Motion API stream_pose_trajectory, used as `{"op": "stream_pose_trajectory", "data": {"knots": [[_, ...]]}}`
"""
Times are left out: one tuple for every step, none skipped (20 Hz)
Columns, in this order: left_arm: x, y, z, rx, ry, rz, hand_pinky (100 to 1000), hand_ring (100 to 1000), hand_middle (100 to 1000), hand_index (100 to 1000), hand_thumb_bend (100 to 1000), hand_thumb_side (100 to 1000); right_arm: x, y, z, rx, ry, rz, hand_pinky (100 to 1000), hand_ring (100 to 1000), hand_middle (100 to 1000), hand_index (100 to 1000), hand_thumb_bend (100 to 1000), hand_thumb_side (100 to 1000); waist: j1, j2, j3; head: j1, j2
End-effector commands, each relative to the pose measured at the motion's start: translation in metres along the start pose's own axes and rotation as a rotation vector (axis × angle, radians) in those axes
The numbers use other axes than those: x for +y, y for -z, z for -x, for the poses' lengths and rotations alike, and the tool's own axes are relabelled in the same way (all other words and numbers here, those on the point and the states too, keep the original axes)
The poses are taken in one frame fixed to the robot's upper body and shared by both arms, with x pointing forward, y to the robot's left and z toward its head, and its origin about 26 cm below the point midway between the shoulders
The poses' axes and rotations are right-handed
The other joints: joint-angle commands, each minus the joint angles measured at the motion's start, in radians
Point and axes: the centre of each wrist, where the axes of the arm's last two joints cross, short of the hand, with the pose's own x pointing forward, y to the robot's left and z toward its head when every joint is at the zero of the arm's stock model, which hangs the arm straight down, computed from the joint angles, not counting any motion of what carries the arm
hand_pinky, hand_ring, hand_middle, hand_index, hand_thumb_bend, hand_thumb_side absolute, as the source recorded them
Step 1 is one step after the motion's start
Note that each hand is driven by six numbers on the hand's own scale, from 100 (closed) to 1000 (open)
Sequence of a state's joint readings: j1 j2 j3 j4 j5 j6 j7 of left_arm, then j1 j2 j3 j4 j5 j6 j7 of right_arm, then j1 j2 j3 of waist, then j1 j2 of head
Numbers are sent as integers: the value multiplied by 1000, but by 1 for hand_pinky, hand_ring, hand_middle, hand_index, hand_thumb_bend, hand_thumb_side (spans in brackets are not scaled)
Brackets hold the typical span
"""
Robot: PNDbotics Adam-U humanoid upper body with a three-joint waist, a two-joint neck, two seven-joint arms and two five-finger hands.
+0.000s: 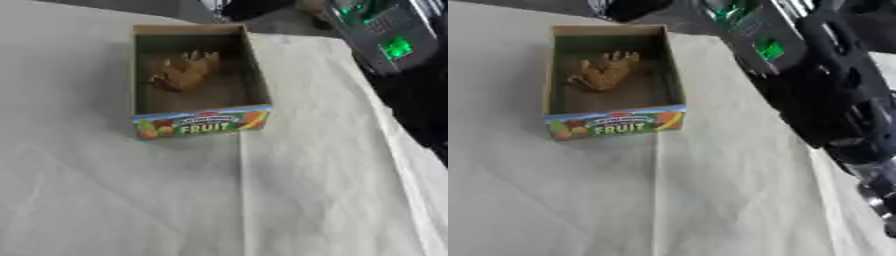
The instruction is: Pick up objects on the table and place them in the box.
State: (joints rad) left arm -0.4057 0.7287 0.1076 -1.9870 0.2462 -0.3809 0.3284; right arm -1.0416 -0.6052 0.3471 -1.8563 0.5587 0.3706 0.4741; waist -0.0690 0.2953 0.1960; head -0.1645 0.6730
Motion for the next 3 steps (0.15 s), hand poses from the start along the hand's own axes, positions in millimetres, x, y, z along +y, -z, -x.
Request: {"op": "stream_pose_trajectory", "data": {"knots": [[4, 5, -5, -24, 17, -7, 691, 884, 788, 890, 570, 100, -22, -23, 3, -31, 10, 113, 786, 765, 705, 815, 100, 100, 7, -24, -8, 26, 28], [4, 4, -5, -22, 17, -9, 691, 884, 788, 890, 570, 100, -24, -30, 5, -27, 28, 139, 785, 764, 703, 815, 100, 100, 11, -25, -13, 33, 38], [4, 3, -5, -20, 16, -11, 691, 884, 788, 890, 570, 100, -25, -36, 9, -17, 47, 162, 783, 762, 706, 818, 100, 100, 16, -27, -18, 38, 48]]}}
